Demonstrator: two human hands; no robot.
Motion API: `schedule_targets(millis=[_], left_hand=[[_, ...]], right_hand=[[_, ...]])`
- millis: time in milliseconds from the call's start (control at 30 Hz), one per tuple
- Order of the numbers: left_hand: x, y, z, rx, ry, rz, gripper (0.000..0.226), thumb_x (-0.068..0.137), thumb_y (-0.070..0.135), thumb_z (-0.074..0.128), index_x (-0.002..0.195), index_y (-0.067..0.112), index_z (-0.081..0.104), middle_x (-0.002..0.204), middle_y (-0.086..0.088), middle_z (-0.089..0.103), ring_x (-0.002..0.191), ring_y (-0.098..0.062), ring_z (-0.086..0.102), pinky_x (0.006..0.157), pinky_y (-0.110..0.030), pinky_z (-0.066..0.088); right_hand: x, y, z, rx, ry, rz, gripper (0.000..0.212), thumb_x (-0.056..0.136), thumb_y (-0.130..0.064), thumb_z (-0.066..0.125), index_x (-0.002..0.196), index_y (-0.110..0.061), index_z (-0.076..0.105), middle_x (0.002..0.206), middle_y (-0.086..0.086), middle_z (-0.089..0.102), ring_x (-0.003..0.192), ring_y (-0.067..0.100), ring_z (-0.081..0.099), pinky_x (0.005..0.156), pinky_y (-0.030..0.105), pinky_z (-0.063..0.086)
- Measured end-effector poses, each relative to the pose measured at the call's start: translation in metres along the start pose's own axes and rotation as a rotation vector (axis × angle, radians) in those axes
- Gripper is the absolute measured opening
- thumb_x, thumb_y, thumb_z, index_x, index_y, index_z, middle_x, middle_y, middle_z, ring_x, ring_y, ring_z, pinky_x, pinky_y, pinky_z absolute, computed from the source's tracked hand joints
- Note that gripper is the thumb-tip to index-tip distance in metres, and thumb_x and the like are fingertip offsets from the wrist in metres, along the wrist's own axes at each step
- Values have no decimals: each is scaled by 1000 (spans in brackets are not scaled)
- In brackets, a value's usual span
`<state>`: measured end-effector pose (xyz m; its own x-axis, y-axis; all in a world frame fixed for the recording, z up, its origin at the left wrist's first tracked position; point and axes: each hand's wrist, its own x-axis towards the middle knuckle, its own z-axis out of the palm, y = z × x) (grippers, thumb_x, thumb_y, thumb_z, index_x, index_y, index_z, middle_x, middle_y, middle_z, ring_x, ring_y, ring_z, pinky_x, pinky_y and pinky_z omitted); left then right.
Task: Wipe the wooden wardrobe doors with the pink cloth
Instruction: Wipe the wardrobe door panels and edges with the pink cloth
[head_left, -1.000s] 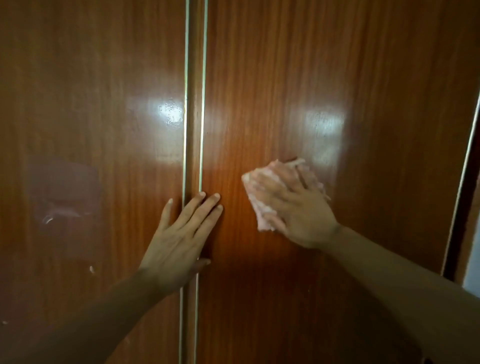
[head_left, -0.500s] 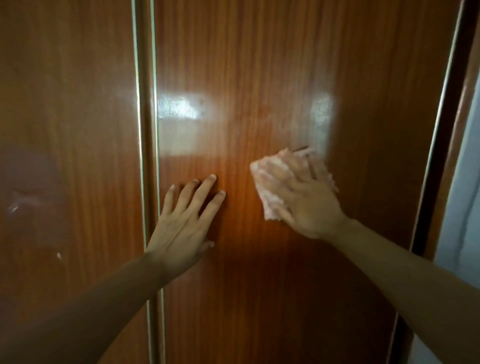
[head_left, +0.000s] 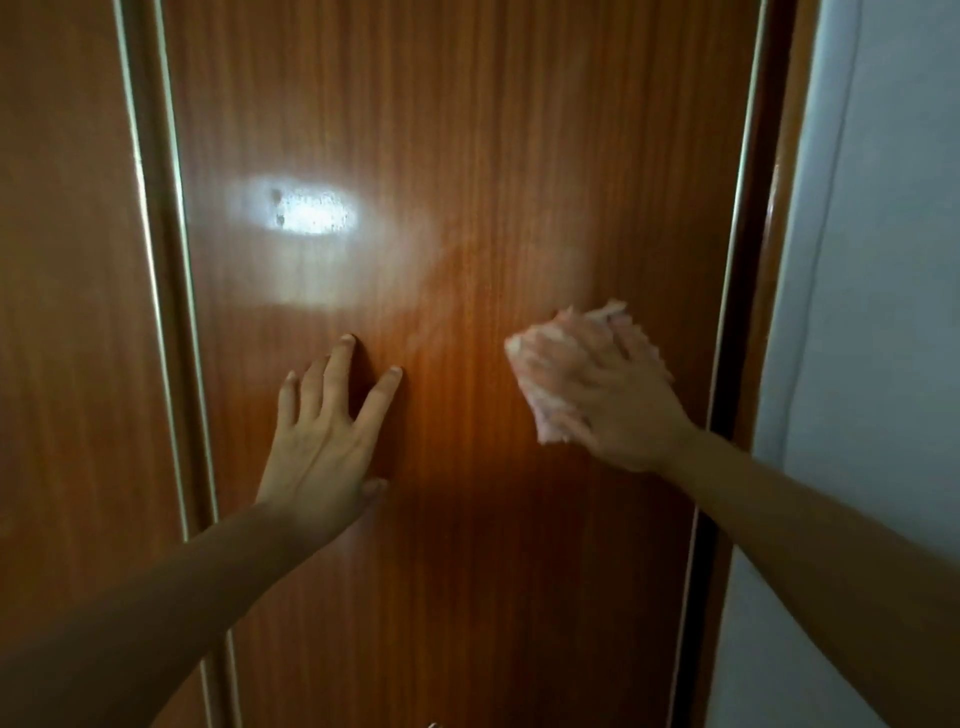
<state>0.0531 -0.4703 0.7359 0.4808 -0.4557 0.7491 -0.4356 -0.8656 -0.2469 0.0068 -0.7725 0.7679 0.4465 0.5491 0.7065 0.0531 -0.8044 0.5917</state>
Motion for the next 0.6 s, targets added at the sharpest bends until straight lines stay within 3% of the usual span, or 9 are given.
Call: schedule_targets(millis=[100,200,300,367,467,600], left_hand=[[12,19,-1,-4,27,81,115,44,44,88,140,16,32,149,-22,23,130,-42,26,103,-60,24],[14,34,3,-16,50,120,116,41,42,89,140,15,35,148,-22,25,129,-41,26,102,-61,26],[11,41,10,-8,40,126,118,39,40,90,140,14,35,148,-23,25,128,-42,27,101,-61,26],[9,40,12,3,29,145,120,38,39,91,141,14,35,149,-23,25,129,-43,29,101,-62,25],[9,38,12,-1,20,153,120,38,37,91,141,15,34,149,-23,24,129,-44,29,102,-62,23],[8,37,14,-17,31,147,119,39,36,91,141,15,33,149,-23,23,129,-44,28,102,-63,22]], right_hand=[[32,54,-28,-73,88,340,65,95,-49,31,152,-27,9,161,4,9,148,31,3,117,56,1],[-4,15,-4,-44,127,521,68,94,-48,34,153,-25,8,161,4,2,148,32,-2,117,57,0],[-103,-59,37,-10,-6,480,76,89,-50,39,153,-30,3,161,0,2,148,31,-4,112,62,9],[-146,-72,46,-21,-79,385,75,89,-51,40,153,-32,6,162,-2,0,148,29,-4,107,63,18],[-114,-31,29,-5,-43,307,69,91,-47,39,152,-30,11,161,-3,1,148,29,-1,114,58,9],[-25,35,-6,39,94,491,63,97,-45,31,152,-27,5,160,2,3,147,28,-4,117,51,-3]])
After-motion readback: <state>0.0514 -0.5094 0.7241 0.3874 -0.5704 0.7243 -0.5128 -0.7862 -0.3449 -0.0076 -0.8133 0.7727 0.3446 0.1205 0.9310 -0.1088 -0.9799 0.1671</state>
